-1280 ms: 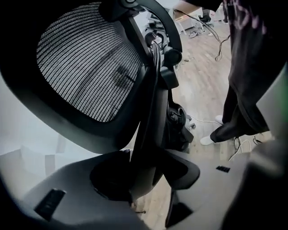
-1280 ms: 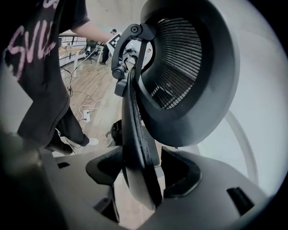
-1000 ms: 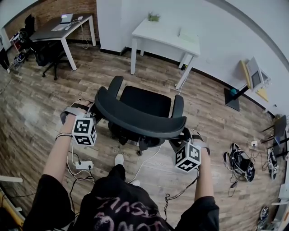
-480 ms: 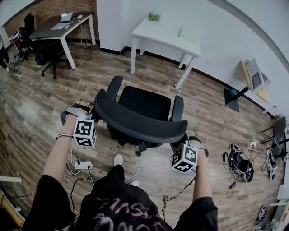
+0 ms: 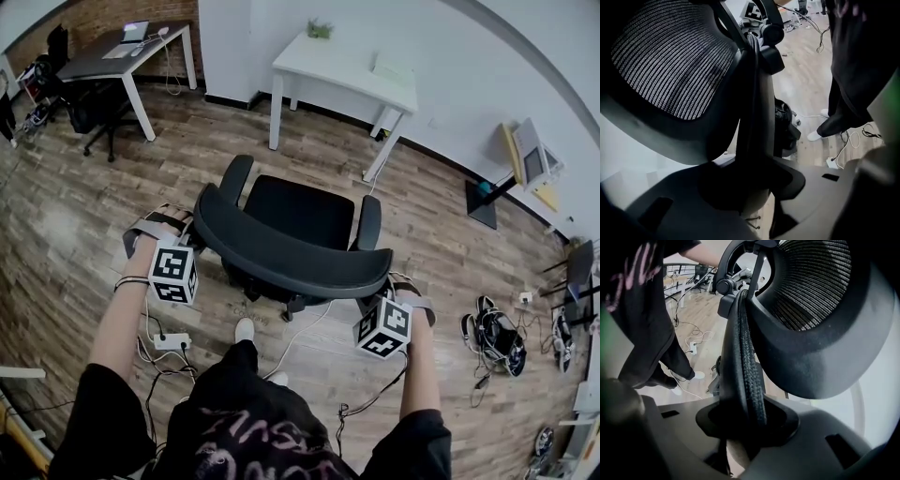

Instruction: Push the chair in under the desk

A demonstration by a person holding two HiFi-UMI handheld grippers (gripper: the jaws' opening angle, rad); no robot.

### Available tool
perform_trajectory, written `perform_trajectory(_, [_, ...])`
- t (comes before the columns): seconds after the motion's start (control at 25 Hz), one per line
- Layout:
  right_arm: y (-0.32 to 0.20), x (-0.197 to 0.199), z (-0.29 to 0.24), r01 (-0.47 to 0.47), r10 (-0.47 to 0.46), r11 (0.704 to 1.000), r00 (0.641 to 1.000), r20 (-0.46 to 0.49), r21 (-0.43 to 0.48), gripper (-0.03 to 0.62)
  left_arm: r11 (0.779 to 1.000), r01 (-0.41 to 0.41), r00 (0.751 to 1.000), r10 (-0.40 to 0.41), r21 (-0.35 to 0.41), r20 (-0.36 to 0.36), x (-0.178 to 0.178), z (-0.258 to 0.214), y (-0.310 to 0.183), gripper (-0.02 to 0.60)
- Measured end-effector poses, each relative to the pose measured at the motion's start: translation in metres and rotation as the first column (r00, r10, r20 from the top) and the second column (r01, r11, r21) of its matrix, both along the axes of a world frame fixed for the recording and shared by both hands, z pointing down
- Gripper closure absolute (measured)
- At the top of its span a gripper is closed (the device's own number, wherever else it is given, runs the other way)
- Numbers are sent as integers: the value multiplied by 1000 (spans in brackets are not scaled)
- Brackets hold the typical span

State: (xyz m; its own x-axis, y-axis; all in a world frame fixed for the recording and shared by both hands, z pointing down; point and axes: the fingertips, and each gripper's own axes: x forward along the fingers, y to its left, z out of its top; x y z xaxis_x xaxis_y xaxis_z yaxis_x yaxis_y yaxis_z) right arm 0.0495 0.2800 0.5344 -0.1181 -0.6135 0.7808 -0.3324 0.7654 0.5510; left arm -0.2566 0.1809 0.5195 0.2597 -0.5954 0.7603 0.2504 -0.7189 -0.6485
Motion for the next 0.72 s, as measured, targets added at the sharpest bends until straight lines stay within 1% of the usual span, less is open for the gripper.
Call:
perform_trajectory(0.24, [-8, 3, 2, -4, 4, 1000, 1000, -8, 4, 451, 1000, -5, 1000, 5, 25, 4, 3, 0, -10, 422])
perform_trajectory(0.48, [-32, 8, 4, -16, 16, 1000, 1000, -16, -5, 453, 999, -20, 1000, 20, 41, -3, 7, 0, -38, 422])
perform_trajectory(0.72, [-58, 16, 0, -23, 23, 1000, 1000, -12, -15, 453, 998, -50, 998, 51, 24, -39, 20, -3, -62, 422])
